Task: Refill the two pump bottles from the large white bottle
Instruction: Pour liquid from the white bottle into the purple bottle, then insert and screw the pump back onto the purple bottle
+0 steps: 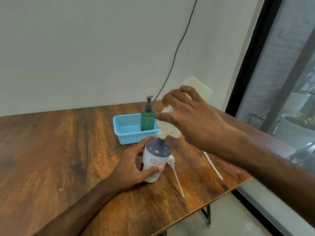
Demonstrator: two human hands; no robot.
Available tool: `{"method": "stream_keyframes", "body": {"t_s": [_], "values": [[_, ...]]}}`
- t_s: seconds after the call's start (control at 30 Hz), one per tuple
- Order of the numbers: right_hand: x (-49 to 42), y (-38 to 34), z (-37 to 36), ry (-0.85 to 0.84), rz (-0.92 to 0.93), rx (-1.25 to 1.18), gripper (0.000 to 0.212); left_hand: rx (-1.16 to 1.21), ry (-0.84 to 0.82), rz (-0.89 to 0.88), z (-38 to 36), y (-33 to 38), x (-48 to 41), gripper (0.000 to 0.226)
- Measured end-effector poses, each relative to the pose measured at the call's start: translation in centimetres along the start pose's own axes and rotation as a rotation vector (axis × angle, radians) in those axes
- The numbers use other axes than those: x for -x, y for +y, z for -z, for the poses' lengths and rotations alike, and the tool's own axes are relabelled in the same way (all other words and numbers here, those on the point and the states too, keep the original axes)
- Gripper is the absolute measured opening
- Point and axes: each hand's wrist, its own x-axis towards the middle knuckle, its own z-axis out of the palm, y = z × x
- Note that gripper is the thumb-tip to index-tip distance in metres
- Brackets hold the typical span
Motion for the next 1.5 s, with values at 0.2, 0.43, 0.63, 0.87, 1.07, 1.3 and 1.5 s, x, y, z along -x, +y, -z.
{"method": "stream_keyframes", "body": {"t_s": [0.2,0.43,0.63,0.87,1.07,1.3,1.5], "values": [[-0.1,0.1,-0.3,0.046,-0.002,-0.01,0.077,0.0,0.002,0.008,0.0,0.0,-0.1,0.076],[1.9,1.3,-2.9,0.066,-0.161,-0.265,0.078,0.02,0.017,-0.013,0.2,0.3,0.0,0.07],[5.7,0.3,-8.0,-0.009,-0.444,-0.747,0.085,0.031,0.026,0.003,0.3,0.5,0.0,0.07],[4.3,0.9,-13.6,0.162,-0.821,-1.072,0.081,0.023,0.044,0.046,0.2,-0.1,0.0,0.074],[1.7,-0.9,-17.3,0.193,-1.022,-1.185,0.085,0.026,0.062,0.056,0.2,-0.3,0.2,0.077],[0.7,-2.1,-19.1,0.241,-1.124,-1.351,0.09,0.04,0.064,0.067,0.0,-0.3,0.2,0.08],[4.0,-4.0,-17.9,0.447,-1.128,-1.121,0.081,0.052,0.06,0.087,0.0,0.0,0.1,0.085]]}}
